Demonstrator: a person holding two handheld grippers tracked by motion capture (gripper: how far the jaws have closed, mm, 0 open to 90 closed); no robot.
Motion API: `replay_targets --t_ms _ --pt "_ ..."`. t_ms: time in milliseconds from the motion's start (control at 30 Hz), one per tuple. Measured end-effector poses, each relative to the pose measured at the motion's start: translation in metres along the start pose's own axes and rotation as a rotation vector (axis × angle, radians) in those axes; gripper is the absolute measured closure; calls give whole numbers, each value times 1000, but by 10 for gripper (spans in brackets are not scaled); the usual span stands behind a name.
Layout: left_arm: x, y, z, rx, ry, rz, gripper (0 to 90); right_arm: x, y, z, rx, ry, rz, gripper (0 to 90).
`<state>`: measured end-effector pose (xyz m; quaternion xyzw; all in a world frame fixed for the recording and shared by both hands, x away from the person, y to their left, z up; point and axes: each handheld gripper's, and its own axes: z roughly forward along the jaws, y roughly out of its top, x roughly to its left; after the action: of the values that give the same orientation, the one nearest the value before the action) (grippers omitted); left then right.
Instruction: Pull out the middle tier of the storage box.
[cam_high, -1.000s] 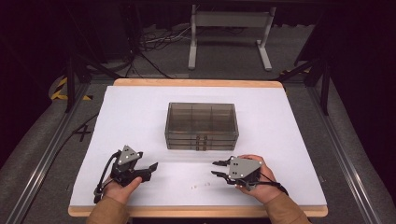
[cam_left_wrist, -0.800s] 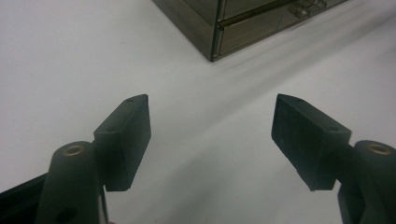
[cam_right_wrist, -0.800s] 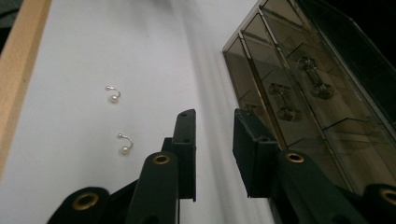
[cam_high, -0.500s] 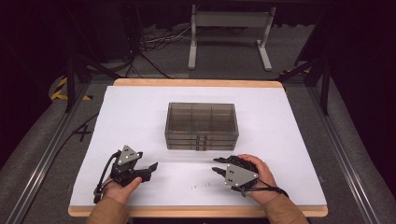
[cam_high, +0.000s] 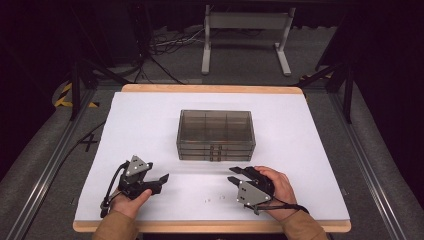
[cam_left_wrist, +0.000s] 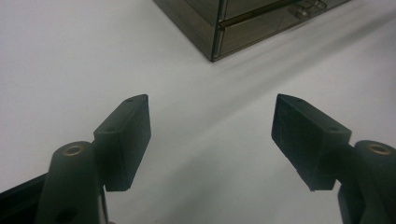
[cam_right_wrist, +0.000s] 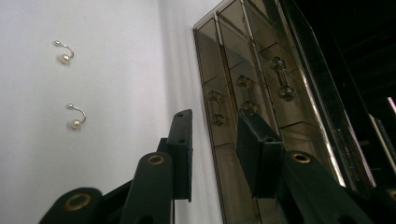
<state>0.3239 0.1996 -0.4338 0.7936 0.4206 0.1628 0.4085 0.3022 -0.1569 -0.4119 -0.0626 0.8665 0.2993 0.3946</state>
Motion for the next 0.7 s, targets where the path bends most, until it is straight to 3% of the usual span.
replay_targets --t_ms 700 --pt "0 0 0 0 0 0 289 8 5 1 73 -90 -111 681"
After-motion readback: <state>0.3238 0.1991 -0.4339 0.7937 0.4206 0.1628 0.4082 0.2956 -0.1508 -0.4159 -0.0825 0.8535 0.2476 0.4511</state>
